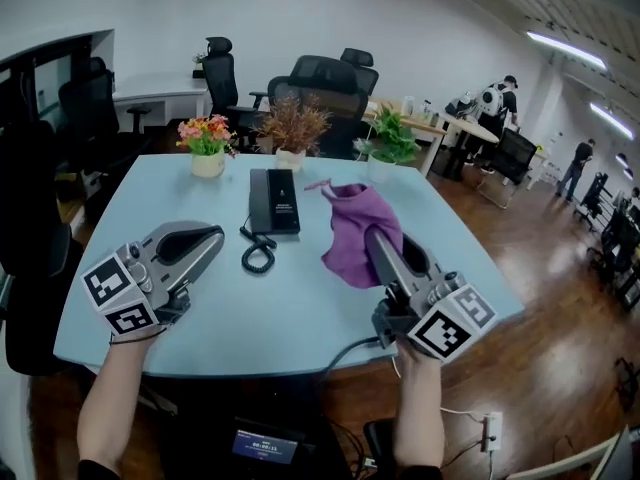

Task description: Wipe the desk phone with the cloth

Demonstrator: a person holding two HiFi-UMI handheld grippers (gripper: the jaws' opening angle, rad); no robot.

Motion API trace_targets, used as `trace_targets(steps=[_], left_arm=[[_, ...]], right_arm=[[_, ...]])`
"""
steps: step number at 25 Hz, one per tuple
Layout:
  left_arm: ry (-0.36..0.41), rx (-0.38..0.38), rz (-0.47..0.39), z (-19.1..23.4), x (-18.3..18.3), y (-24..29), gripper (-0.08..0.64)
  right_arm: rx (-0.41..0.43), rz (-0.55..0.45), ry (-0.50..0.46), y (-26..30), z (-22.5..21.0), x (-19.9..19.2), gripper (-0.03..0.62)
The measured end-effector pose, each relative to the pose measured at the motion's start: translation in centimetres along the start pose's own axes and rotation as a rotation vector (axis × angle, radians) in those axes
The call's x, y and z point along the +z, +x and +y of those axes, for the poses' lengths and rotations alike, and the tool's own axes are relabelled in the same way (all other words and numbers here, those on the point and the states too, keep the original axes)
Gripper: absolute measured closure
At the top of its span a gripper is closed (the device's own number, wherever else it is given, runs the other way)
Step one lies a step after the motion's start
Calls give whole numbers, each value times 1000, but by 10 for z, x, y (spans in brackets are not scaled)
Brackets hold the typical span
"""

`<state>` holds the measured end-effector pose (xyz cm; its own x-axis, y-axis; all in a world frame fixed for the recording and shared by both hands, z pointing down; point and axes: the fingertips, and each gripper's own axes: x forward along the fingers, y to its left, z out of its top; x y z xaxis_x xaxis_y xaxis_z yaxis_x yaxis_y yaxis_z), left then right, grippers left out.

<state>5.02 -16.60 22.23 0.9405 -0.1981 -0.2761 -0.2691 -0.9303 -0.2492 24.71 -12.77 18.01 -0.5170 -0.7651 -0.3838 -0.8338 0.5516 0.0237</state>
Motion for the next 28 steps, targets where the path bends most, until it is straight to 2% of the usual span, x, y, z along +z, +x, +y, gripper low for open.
trace_targets(steps=[4,8,11,16,23,28], left_arm=[[-27,-9,-34,-54,19,-18,546],[-106,-13,-57,-96,35,-43,546],[-126,-39,-58,-128,52,-55,546],[-177,-82,-66,-198,83,-85,546],[-155,-118,-82,-291,138,-149,546],[-136,-114,-103,-348,158,-189,546]], right_arm=[[40,-25,-14,-24,38,19,526],[94,-21,-3,-54,86,30,526],[106,-16,-36,-75,120,42,526],[138,-21,-5,-118,181,67,526],[156,-14,-61,-176,292,93,526],[170,-10,-87,-217,352,92,526]])
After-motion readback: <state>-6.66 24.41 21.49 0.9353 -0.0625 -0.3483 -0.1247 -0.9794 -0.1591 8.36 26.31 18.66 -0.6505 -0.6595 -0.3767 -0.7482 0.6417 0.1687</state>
